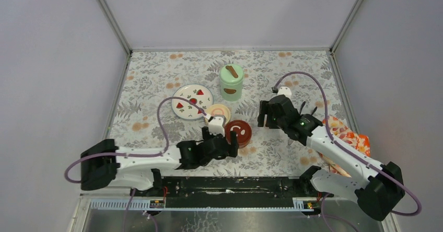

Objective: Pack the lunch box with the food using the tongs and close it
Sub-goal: Screw the box lid onto the packing box, then reset both arms

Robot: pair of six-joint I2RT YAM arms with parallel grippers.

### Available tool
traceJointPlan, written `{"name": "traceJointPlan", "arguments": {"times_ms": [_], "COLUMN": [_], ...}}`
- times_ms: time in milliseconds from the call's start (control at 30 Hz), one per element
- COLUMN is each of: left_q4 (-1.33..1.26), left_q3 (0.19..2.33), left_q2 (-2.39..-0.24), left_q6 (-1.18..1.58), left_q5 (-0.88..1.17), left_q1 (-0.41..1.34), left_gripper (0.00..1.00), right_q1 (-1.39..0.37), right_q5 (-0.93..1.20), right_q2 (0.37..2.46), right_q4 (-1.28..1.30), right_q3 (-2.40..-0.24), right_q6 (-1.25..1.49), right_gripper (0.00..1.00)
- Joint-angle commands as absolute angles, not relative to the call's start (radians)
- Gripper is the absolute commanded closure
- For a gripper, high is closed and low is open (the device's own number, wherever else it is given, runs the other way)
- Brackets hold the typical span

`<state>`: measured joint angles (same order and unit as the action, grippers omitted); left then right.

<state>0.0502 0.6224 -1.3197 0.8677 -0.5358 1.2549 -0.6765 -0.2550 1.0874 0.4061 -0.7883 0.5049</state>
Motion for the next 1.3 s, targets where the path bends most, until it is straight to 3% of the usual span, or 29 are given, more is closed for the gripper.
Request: {"name": "traceJointPlan", "arguments": {"times_ms": [0, 167, 467, 600, 900, 1267], "left_q4": [0.290, 0.431, 0.664, 0.666, 0.504, 0.497], "left_q3": [0.652, 0.670, 0.792, 0.865, 0.798, 0.758], "left_q2": [-1.163, -0.965, -0.697, -0.629, -0.435, -0.370], "left_q6": [0.880, 0.803, 0.615, 0.513, 0.400, 0.416], "left_q5": [-0.623, -0.598, -0.558, -0.628, -0.707, -0.741], "left_q1": [1.216, 1.017, 0.609, 0.600, 0.600, 0.538], "left_gripper": [0.01, 0.01, 0.01, 0.01, 0.01, 0.01], "right_q1": [-0.624, -0.599, -0.598, -0.598, -0.599, -0.598], "right_q5": [-0.384, -0.501, -0.659, -0.723, -0.830, -0.825], "right_q2": [1.004, 0.906, 0.745, 0.666, 0.455, 0.451], "right_q4": [0.482, 0.545, 0.686, 0.734, 0.631, 0.593], "right_q3": [-0.838, -0.852, -0.886, -0.920, -0.822, -0.785], "right_q6": [0.448, 0.424, 0.407, 0.376, 0.320, 0.307], "right_gripper": [0.18, 0.01, 0.00, 0.00, 0.00, 0.00]}}
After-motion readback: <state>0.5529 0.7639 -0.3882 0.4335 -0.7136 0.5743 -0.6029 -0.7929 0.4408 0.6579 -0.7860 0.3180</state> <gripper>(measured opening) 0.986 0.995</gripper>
